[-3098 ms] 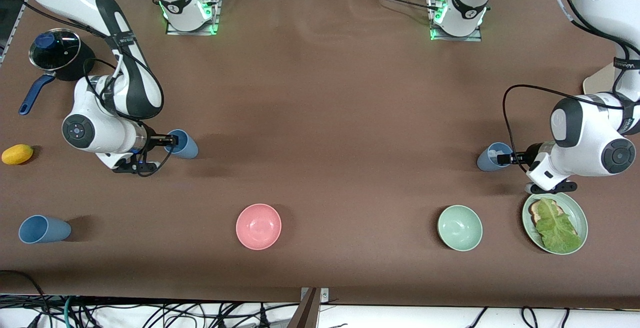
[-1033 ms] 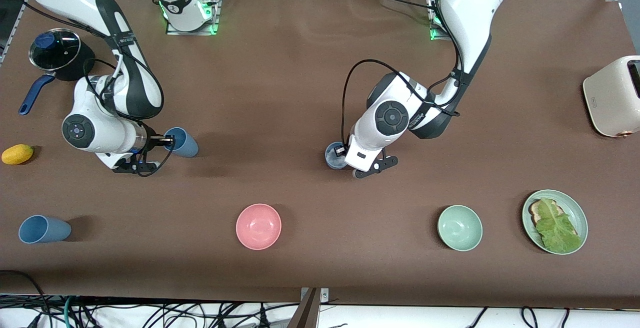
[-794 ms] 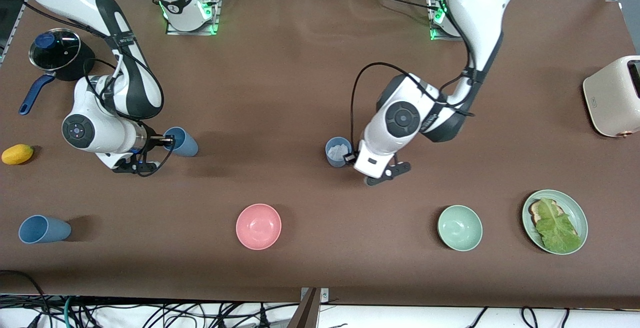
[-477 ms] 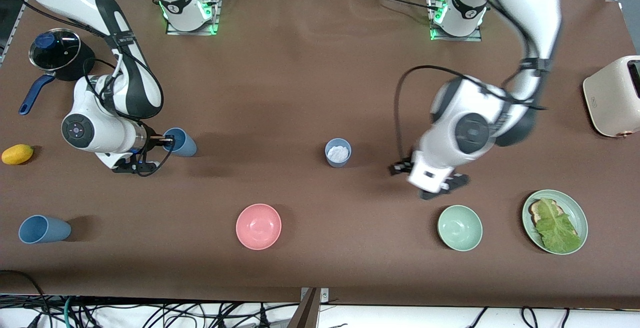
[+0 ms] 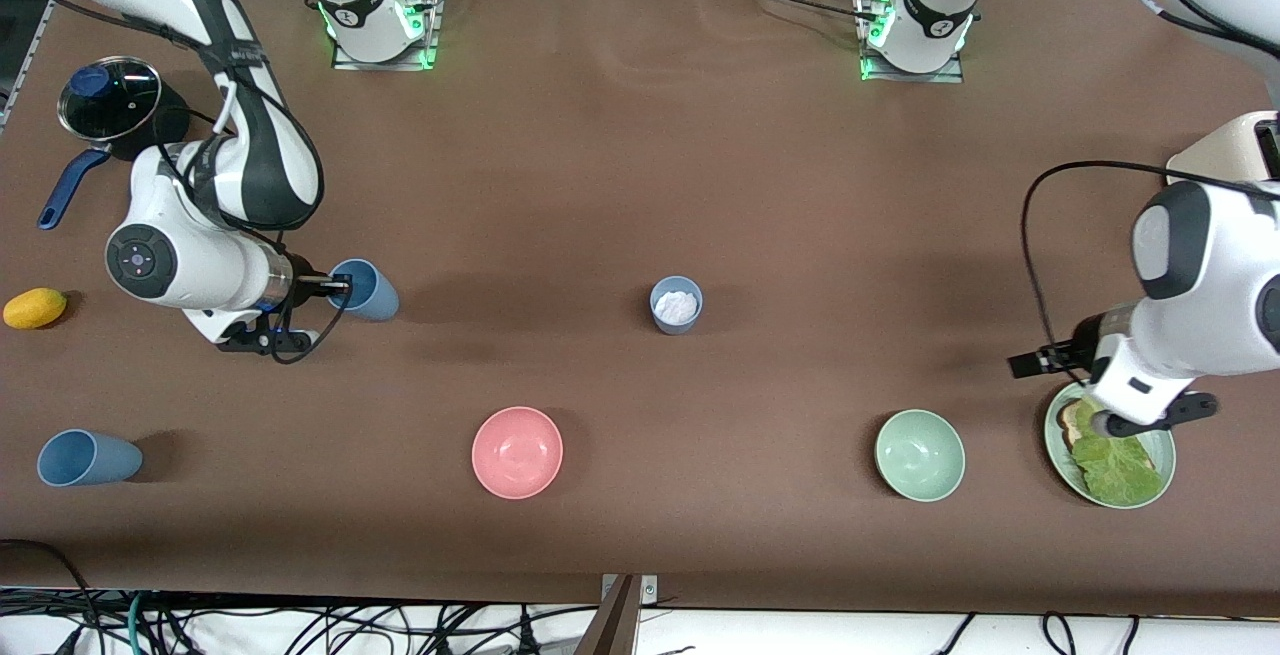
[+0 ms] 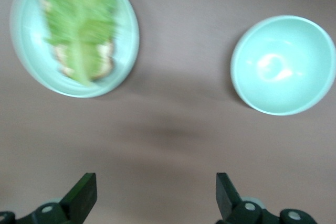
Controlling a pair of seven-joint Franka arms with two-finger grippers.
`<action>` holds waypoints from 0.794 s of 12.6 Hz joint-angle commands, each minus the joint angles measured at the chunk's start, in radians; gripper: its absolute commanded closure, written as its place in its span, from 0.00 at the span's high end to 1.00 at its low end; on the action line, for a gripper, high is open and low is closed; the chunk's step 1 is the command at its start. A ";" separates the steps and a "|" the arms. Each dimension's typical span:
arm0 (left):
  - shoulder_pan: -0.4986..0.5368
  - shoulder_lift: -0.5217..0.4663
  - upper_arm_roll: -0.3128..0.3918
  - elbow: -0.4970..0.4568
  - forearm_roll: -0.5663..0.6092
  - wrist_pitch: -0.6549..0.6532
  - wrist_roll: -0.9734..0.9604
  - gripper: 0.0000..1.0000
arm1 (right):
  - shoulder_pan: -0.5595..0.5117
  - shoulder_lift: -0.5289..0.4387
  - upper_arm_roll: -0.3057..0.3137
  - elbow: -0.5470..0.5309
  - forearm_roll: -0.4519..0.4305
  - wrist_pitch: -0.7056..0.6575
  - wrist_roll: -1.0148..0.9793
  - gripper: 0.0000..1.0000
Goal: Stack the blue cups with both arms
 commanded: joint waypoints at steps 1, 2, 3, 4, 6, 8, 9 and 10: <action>0.011 -0.040 -0.017 0.000 0.048 -0.066 0.003 1.00 | 0.086 0.041 0.027 0.176 0.013 -0.119 0.177 0.00; 0.035 -0.057 -0.025 0.000 0.044 -0.070 0.009 1.00 | 0.138 0.052 0.027 0.220 0.013 -0.120 0.256 0.00; 0.040 -0.058 -0.025 0.000 0.033 -0.071 0.017 1.00 | 0.190 0.076 0.027 0.272 0.013 -0.129 0.333 0.00; 0.045 -0.060 -0.023 0.000 0.021 -0.080 0.017 1.00 | 0.245 0.110 0.027 0.344 0.023 -0.142 0.419 0.00; 0.063 -0.074 -0.025 0.000 0.011 -0.099 0.017 1.00 | 0.340 0.179 0.026 0.491 0.067 -0.165 0.594 0.00; 0.077 -0.087 -0.025 0.000 -0.028 -0.099 0.015 1.00 | 0.446 0.244 0.024 0.599 0.066 -0.148 0.769 0.00; 0.068 -0.089 -0.020 0.000 -0.038 -0.100 0.014 1.00 | 0.488 0.279 0.023 0.643 0.064 -0.119 0.865 0.00; 0.078 -0.092 -0.023 0.000 -0.036 -0.100 0.012 1.00 | 0.525 0.305 0.023 0.668 0.061 -0.079 0.947 0.00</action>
